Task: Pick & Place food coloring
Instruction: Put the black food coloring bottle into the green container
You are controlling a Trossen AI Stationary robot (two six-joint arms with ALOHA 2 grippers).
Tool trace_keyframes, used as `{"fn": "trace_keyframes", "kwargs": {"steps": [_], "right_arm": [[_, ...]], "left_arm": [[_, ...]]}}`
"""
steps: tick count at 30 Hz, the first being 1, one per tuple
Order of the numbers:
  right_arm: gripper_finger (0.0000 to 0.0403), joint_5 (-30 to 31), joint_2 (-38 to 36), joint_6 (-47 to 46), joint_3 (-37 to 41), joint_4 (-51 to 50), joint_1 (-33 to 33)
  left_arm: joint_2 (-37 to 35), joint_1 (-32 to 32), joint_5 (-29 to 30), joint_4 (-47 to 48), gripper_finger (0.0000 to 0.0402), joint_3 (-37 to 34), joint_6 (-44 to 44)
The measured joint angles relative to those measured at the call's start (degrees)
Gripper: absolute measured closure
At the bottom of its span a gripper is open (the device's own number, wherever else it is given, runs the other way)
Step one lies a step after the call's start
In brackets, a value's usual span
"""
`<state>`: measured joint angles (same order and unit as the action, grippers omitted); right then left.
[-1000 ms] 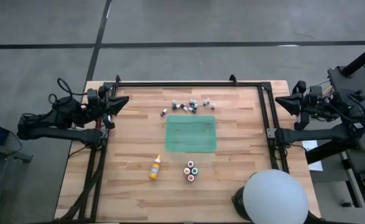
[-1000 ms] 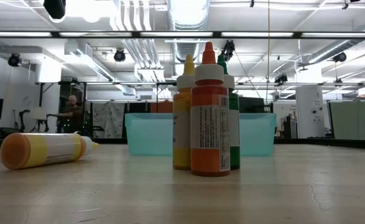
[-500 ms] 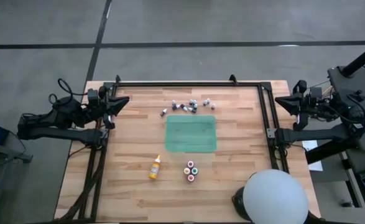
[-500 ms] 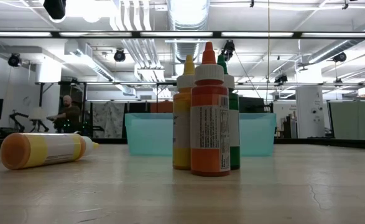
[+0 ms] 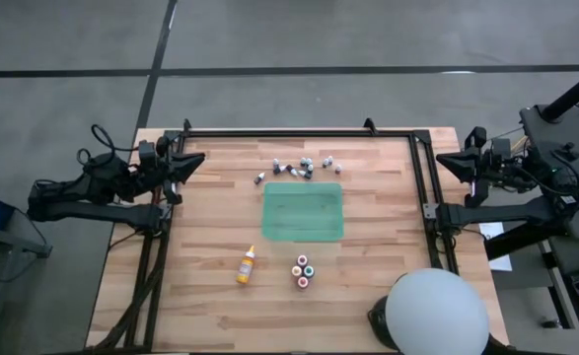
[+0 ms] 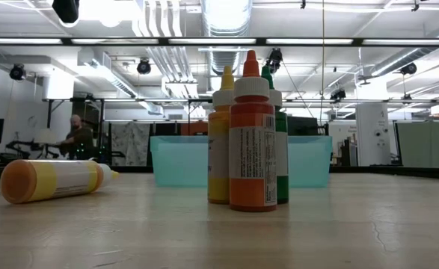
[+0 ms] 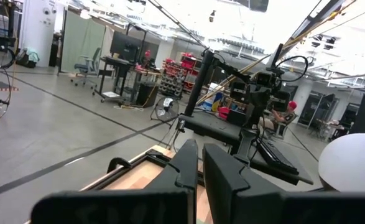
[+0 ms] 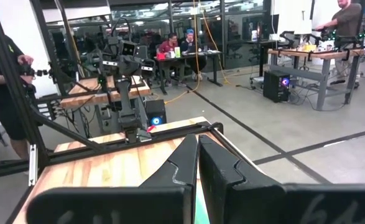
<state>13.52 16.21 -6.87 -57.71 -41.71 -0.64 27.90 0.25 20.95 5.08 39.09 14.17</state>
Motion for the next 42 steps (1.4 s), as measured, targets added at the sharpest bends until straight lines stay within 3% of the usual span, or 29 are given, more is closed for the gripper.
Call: {"fn": "trace_keyframes", "kwargs": {"steps": [7,19,23,33,42], "right_arm": [[0.0394,0.0,0.0,-0.07,0.02,0.0,0.0],[0.0394,0.0,0.0,-0.02,0.02,0.02,0.0],[0.0394,0.0,0.0,0.0,0.02,0.02,0.0],[0.0394,0.0,0.0,-0.02,0.02,0.01,0.0],[0.0394,0.0,0.0,0.0,0.02,0.02,0.0]], "left_arm": [[1.02,0.02,4.49,0.13,0.0367,0.0,1.05],[3.75,0.04,5.15,-0.8,0.0192,0.0,2.17],[5.19,0.04,5.46,-0.79,0.0152,0.0,2.08],[10.34,0.04,0.97,-0.54,0.0141,0.95,0.82],[17.4,0.17,-0.35,6.03,0.0142,9.46,-5.27]]}}
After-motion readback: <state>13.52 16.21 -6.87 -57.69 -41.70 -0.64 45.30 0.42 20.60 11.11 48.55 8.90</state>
